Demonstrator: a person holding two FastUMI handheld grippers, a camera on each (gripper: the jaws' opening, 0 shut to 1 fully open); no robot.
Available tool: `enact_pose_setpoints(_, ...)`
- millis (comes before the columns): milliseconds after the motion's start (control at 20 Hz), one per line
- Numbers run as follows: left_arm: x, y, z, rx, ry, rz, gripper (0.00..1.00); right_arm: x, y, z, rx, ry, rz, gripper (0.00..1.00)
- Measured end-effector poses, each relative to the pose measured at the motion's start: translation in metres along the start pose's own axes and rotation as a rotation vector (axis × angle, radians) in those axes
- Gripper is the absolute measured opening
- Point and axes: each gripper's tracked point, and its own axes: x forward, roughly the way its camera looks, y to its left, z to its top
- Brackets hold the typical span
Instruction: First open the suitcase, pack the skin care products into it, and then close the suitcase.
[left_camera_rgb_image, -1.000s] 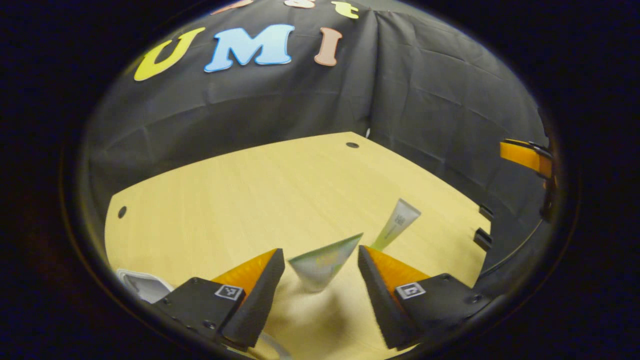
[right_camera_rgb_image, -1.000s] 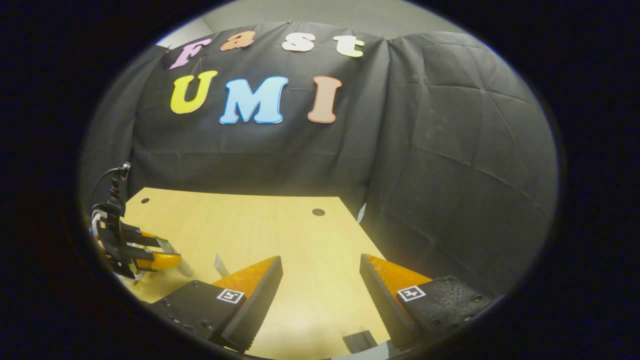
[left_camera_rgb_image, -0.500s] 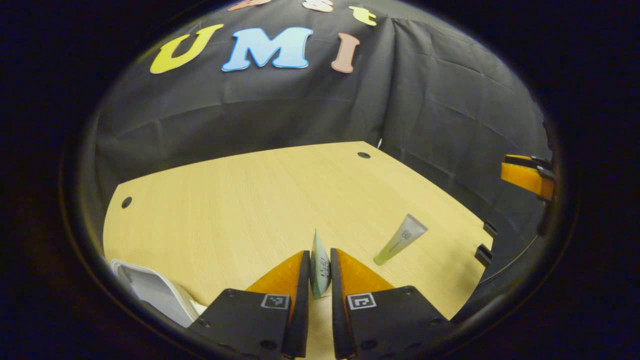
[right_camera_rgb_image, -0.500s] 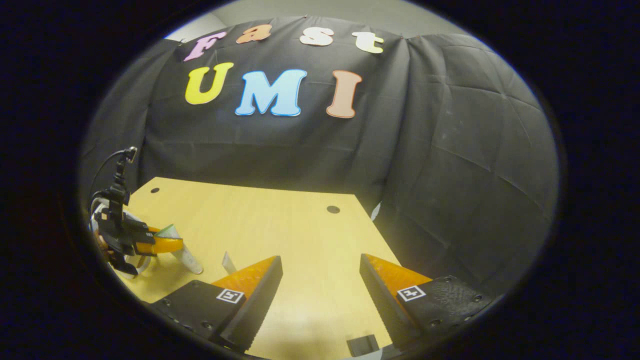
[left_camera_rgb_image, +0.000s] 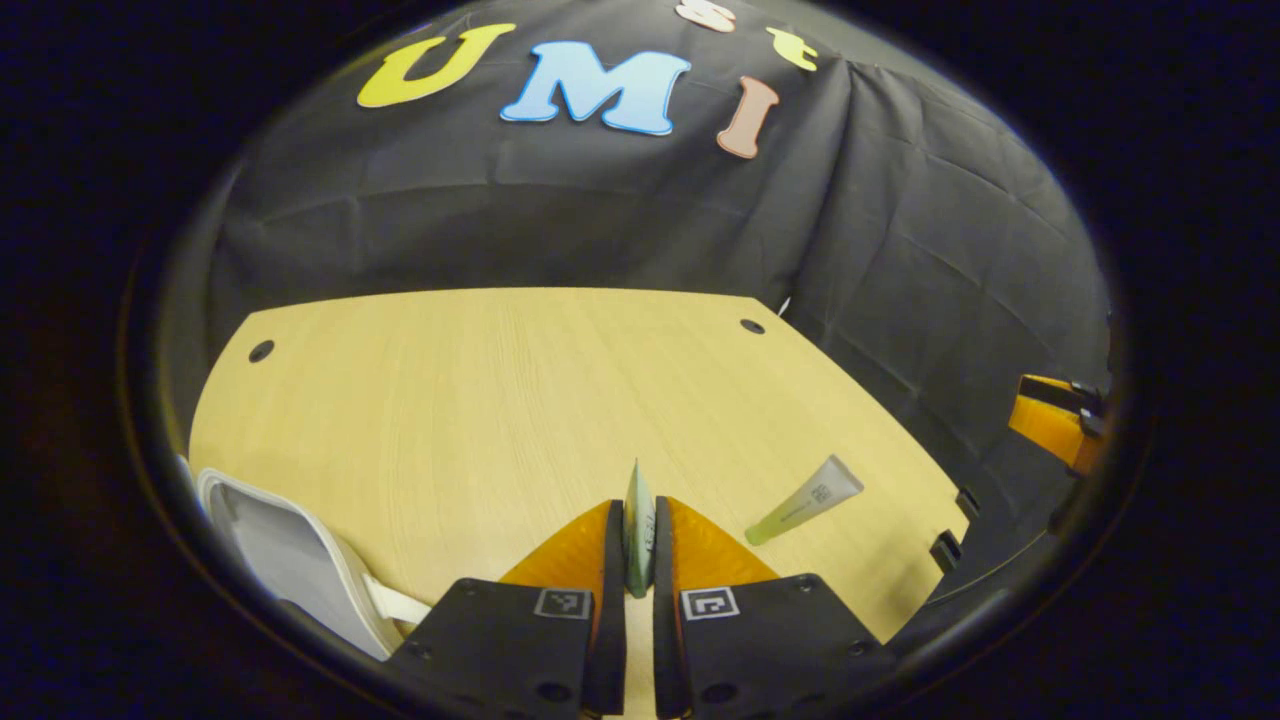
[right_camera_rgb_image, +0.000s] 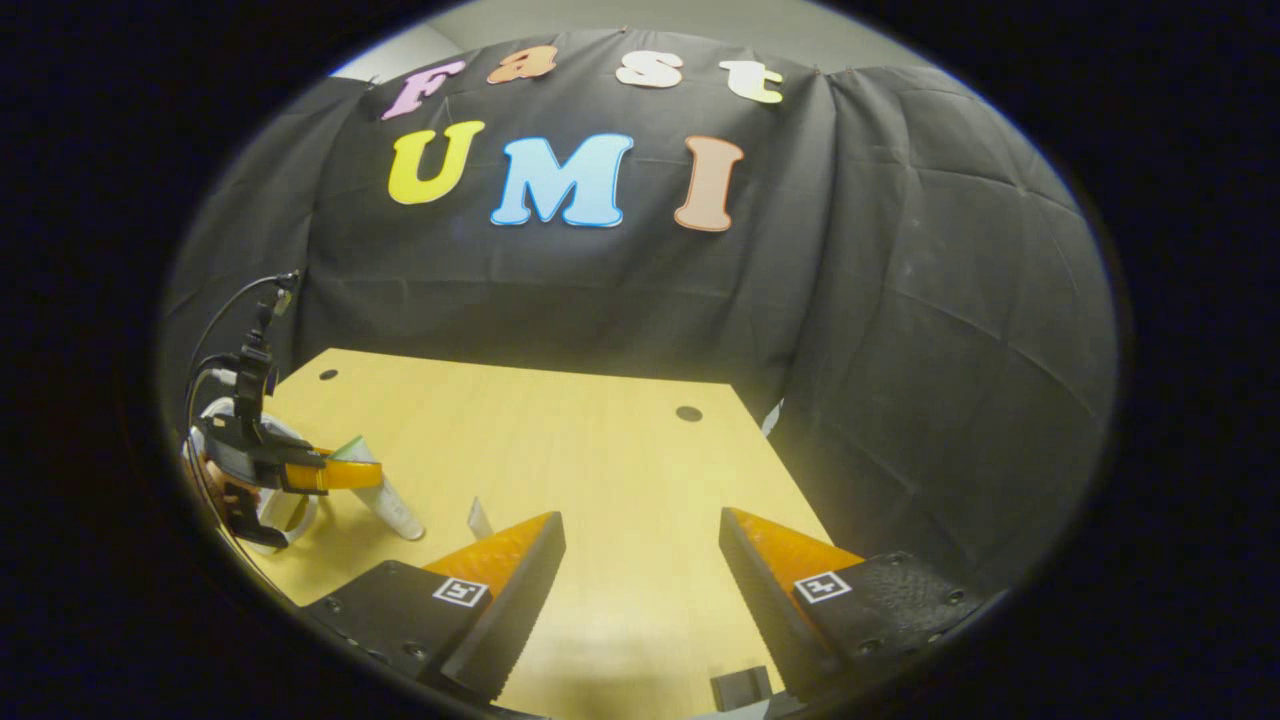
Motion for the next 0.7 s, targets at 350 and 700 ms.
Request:
enact_pose_setpoints(350,-0.033,-0.009,0.036,0.007,-0.065,0.006,0.19,0.055,0.104,-0.049,-0.009,0.216,0.259,0.83)
enact_pose_setpoints(700,-0.129,0.036,0.089,-0.042,-0.204,0.116,0.18,0.104,0.146,-0.098,-0.020,0.394,0.304,0.60)
